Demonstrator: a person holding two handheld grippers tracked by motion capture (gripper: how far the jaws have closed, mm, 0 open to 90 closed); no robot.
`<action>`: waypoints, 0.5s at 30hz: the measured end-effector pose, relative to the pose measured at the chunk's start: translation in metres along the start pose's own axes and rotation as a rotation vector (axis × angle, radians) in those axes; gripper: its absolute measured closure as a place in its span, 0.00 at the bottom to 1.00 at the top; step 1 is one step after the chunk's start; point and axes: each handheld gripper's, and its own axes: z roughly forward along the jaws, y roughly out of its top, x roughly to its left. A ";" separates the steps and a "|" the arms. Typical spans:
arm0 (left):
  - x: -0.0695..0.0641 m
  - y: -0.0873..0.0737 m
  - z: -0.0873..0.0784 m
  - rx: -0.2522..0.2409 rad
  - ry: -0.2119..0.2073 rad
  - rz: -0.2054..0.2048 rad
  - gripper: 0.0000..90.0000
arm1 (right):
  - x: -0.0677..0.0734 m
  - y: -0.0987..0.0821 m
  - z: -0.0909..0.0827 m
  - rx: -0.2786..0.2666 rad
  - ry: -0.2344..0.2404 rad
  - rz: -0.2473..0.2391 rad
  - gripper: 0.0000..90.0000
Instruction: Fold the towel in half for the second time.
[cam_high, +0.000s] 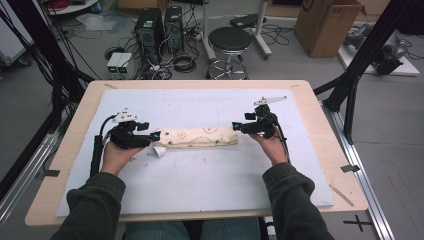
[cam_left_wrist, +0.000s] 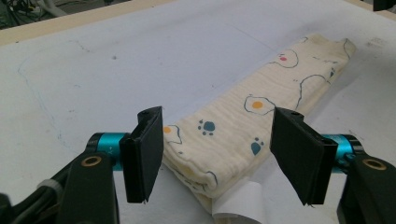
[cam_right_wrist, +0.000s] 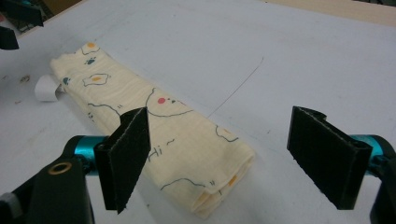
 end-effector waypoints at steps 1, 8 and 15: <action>0.000 0.000 -0.001 -0.003 -0.001 0.003 0.39 | 0.001 0.000 -0.001 0.002 0.001 0.002 0.23; -0.002 0.002 -0.008 -0.013 0.004 0.019 0.39 | 0.003 0.001 -0.006 -0.007 -0.002 -0.006 0.23; -0.004 0.002 -0.013 -0.008 0.001 0.026 0.37 | 0.007 0.002 -0.010 -0.010 0.001 -0.022 0.22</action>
